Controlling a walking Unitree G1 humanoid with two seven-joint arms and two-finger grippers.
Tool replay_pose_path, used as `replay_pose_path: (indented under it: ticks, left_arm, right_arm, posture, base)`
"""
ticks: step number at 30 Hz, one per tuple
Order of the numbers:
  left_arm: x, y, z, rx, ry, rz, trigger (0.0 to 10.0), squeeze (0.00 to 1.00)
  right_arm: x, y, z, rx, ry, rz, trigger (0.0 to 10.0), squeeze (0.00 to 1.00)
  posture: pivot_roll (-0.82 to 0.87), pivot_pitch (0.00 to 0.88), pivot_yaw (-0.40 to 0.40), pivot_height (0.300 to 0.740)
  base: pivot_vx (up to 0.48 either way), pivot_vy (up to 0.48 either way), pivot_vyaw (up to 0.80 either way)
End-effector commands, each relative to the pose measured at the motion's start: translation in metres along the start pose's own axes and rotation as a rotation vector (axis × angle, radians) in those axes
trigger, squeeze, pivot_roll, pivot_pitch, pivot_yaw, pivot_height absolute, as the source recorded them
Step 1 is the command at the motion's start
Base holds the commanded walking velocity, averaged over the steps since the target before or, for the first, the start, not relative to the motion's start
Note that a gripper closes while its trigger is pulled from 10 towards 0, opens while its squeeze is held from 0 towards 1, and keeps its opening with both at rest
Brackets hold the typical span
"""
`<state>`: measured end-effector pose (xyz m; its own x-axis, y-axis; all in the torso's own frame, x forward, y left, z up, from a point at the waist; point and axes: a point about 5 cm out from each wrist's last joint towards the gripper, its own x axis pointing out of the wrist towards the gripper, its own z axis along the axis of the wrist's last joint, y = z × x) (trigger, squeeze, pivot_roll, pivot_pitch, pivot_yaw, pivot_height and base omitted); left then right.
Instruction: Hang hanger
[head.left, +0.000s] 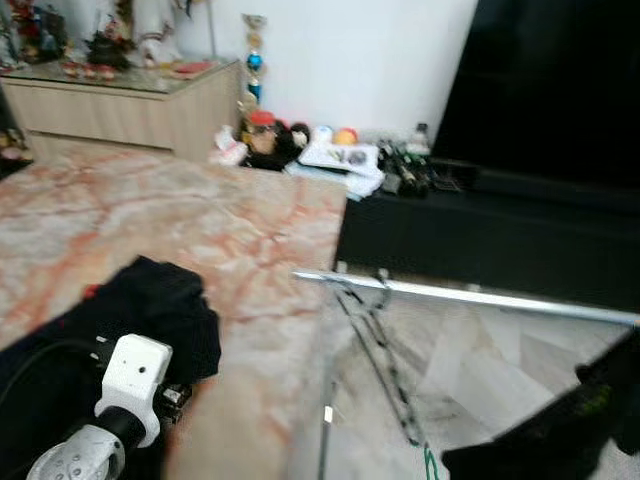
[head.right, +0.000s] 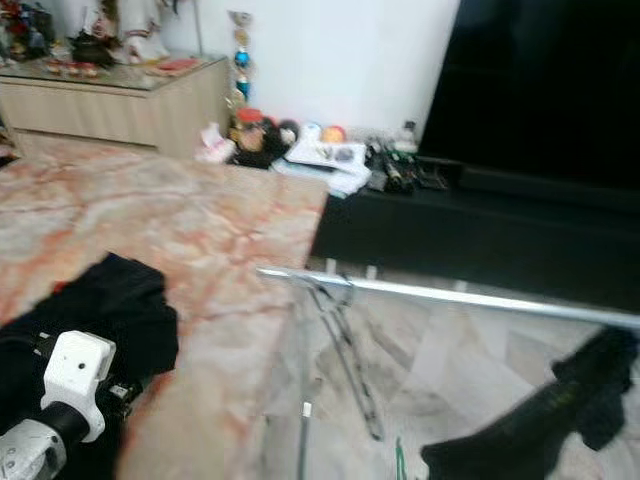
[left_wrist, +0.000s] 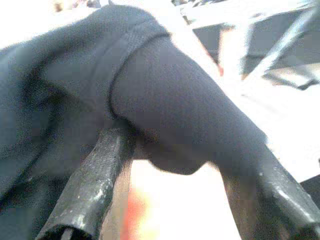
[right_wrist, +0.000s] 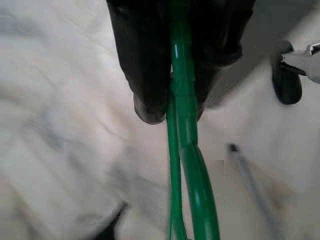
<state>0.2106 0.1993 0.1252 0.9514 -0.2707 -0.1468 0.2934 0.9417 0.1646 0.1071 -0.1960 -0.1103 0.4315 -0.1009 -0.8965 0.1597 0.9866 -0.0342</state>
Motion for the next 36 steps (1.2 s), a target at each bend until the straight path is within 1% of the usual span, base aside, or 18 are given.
replay_pose_path:
  ticks: [1, 7, 13, 14, 15, 16, 17, 18, 22, 23, 25, 27, 28, 29, 31, 32, 33, 36]
  left_arm:
    - [-0.001, 0.005, 0.003, 0.021, -0.011, 0.008, 10.0, 0.0]
    - [-0.003, 0.006, -0.001, 0.024, 0.003, 0.007, 10.0, 0.0]
    - [0.0, 0.005, -0.005, 0.037, 0.034, -0.005, 10.0, 0.0]
    - [0.003, 0.004, -0.004, 0.053, 0.034, -0.023, 10.0, 0.0]
    - [0.006, 0.003, -0.002, 0.09, 0.039, -0.063, 10.0, 0.0]
    - [0.006, 0.003, -0.002, 0.09, 0.039, -0.063, 10.0, 0.0]
    - [0.008, 0.0, 0.0, 0.124, 0.049, -0.118, 10.0, 0.0]
    - [0.009, -0.002, 0.0, 0.138, 0.055, -0.145, 10.0, 0.0]
    - [0.012, -0.018, -0.003, 0.236, 0.134, -0.39, 10.0, 0.0]
    - [0.013, -0.02, -0.003, 0.252, 0.15, -0.443, 10.0, 0.0]
    - [0.015, -0.025, -0.005, 0.265, 0.167, -0.497, 10.0, 0.0]
    - [0.019, -0.037, -0.008, 0.305, 0.193, -0.629, 10.0, 0.0]
    - [0.019, -0.037, -0.008, 0.305, 0.193, -0.629, 10.0, 0.0]
    - [0.021, -0.043, -0.009, 0.301, 0.203, -0.68, 10.0, 0.0]
    - [0.022, -0.044, -0.009, 0.3, 0.205, -0.69, 10.0, 0.0]
    - [0.023, -0.048, -0.008, 0.315, 0.204, -0.737, 10.0, 0.0]
    - [0.024, -0.051, -0.008, 0.329, 0.2, -0.777, 10.0, 0.0]
    - [0.028, -0.057, -0.003, 0.363, 0.18, -0.835, 10.0, 0.0]
  right_arm:
    - [0.001, 0.006, 0.006, 0.016, -0.015, 0.012, 10.0, 0.0]
    - [0.002, 0.007, 0.006, 0.017, -0.015, 0.014, 10.0, 0.0]
    - [0.002, 0.008, 0.007, 0.006, -0.013, 0.023, 10.0, 0.0]
    - [0.002, 0.009, 0.007, -0.027, -0.008, 0.036, 10.0, 0.0]
    - [0.002, 0.01, 0.009, -0.114, 0.004, 0.061, 10.0, 0.0]
    - [0.002, 0.01, 0.009, -0.114, 0.004, 0.061, 10.0, 0.0]
    - [0.003, 0.011, 0.011, -0.194, 0.009, 0.085, 10.0, 0.0]
    - [0.003, 0.011, 0.012, -0.223, 0.007, 0.096, 10.0, 0.0]
    - [0.003, 0.015, 0.016, -0.379, 0.025, 0.164, 10.0, 0.0]
    - [0.004, 0.017, 0.018, -0.479, 0.033, 0.202, 10.0, 0.0]
    - [0.004, 0.018, 0.019, -0.546, 0.036, 0.223, 10.0, 0.0]
    - [0.004, 0.022, 0.023, -0.685, 0.019, 0.266, 10.0, 0.0]
    - [0.004, 0.022, 0.023, -0.685, 0.019, 0.266, 10.0, 0.0]
    - [0.004, 0.024, 0.025, -0.754, 0.016, 0.286, 10.0, 0.0]
    - [0.004, 0.024, 0.025, -0.77, 0.016, 0.29, 10.0, 0.0]
    - [0.004, 0.027, 0.026, -0.849, 0.015, 0.323, 10.0, 0.0]
    - [0.004, 0.024, 0.038, -0.921, -0.013, 0.346, 10.0, 0.0]
    - [-0.005, -0.012, 0.118, -1.023, -0.142, 0.407, 10.0, 0.0]
  posture:
    - [0.28, 0.0, -0.026, 0.74]
    - [0.28, 0.0, -0.026, 0.74]
    - [0.26, 0.0, -0.017, 0.74]
    - [0.26, 0.0, -0.016, 0.74]
    - [0.26, 0.0, -0.017, 0.74]
    - [0.26, 0.0, -0.017, 0.74]
    - [0.26, 0.0, -0.019, 0.74]
    - [0.26, 0.0, -0.02, 0.74]
    - [0.26, 0.0, -0.026, 0.74]
    - [0.25, 0.0, -0.025, 0.74]
    - [0.24, 0.0, -0.025, 0.74]
    - [0.22, 0.0, -0.021, 0.74]
    - [0.22, 0.0, -0.021, 0.74]
    - [0.21, 0.0, -0.021, 0.74]
    - [0.21, 0.0, -0.021, 0.74]
    - [0.2, 0.0, -0.022, 0.74]
    - [0.2, 0.0, -0.022, 0.74]
    - [0.18, 0.0, -0.017, 0.74]
  base:
    - [0.0, -0.48, 0.0]
    - [0.0, -0.48, 0.0]
    - [0.0, 0.0, 0.0]
    - [0.0, 0.0, 0.0]
    - [0.0, 0.0, 0.0]
    - [0.0, 0.0, 0.0]
    - [0.0, 0.0, 0.0]
    - [0.0, 0.0, 0.0]
    - [0.0, 0.0, 0.0]
    - [0.0, 0.0, 0.0]
    - [0.0, 0.0, 0.0]
    - [0.0, 0.0, 0.0]
    - [0.0, 0.0, 0.0]
    - [0.0, 0.0, 0.0]
    - [0.0, 0.0, 0.0]
    - [0.0, 0.0, 0.0]
    - [0.0, 0.0, 0.0]
    - [0.0, 0.0, 0.0]
